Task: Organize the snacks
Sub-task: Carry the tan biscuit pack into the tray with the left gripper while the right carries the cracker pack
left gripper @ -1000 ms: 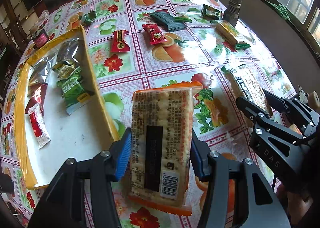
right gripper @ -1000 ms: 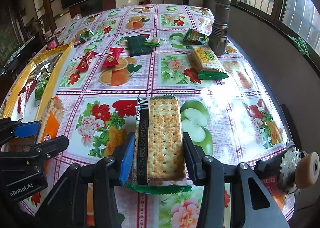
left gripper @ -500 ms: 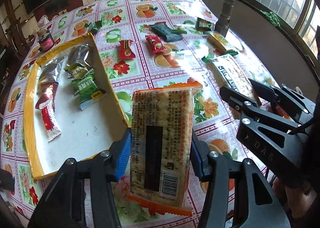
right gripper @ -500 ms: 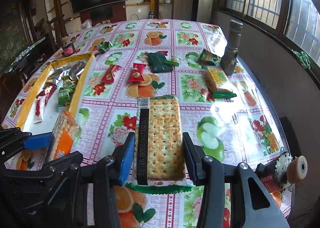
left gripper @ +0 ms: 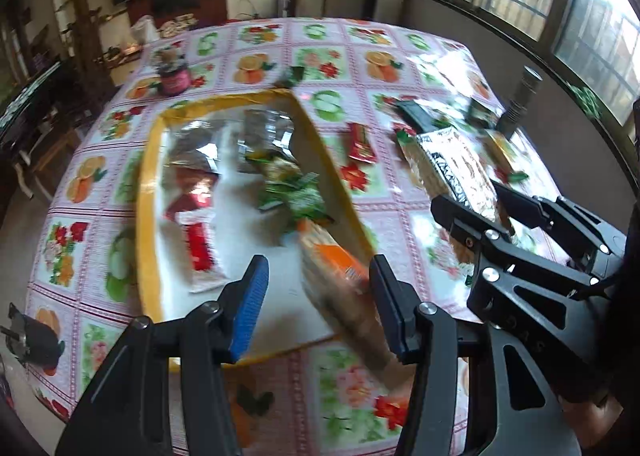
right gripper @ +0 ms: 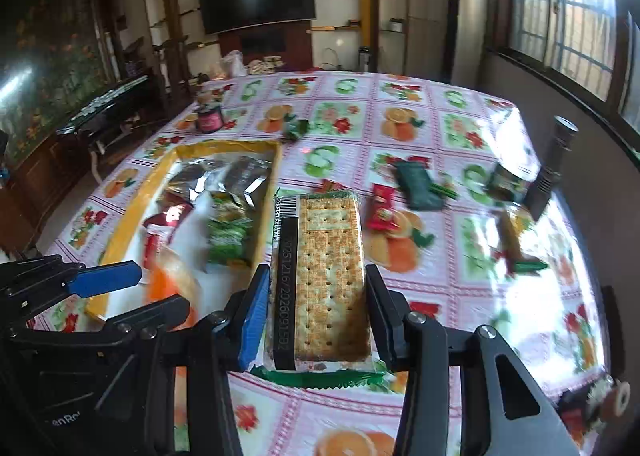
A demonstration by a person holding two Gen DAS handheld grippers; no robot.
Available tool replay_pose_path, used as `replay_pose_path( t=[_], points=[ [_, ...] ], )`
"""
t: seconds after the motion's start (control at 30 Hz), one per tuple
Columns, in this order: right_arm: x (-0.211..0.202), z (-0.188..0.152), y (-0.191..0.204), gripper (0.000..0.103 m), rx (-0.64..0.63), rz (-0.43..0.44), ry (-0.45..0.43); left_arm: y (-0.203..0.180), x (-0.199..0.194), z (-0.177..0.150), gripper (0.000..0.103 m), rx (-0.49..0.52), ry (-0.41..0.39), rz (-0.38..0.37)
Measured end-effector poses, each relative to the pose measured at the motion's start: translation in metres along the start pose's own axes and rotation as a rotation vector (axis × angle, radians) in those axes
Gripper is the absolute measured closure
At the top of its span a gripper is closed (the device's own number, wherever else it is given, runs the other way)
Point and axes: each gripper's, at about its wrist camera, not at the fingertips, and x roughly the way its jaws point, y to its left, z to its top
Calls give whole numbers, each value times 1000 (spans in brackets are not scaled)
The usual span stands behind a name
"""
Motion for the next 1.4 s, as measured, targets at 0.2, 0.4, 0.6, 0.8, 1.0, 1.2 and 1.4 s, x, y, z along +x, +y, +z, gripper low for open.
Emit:
replay_pose_path(
  t=[0.2, 0.4, 0.6, 0.8, 1.0, 1.2, 1.4],
  points=[
    [36, 16, 27, 57, -4, 114, 36, 46, 22, 8, 50, -91, 68, 59],
    [29, 27, 20, 63, 20, 107, 10, 69, 48, 17, 50, -192, 177, 14],
    [31, 31, 10, 63, 35, 113, 42, 69, 55, 27, 49, -204, 195, 31],
    [58, 14, -28, 61, 210, 197, 124, 86, 57, 24, 49, -231, 197, 34],
    [52, 4, 2, 60, 168, 249, 122, 86, 62, 24, 49, -228, 213, 30],
    [58, -3, 26, 59, 129, 301, 170, 90, 56, 21, 49, -228, 189, 49],
    [59, -5, 39, 59, 103, 330, 191, 88, 50, 22, 48, -220, 161, 63]
  ],
)
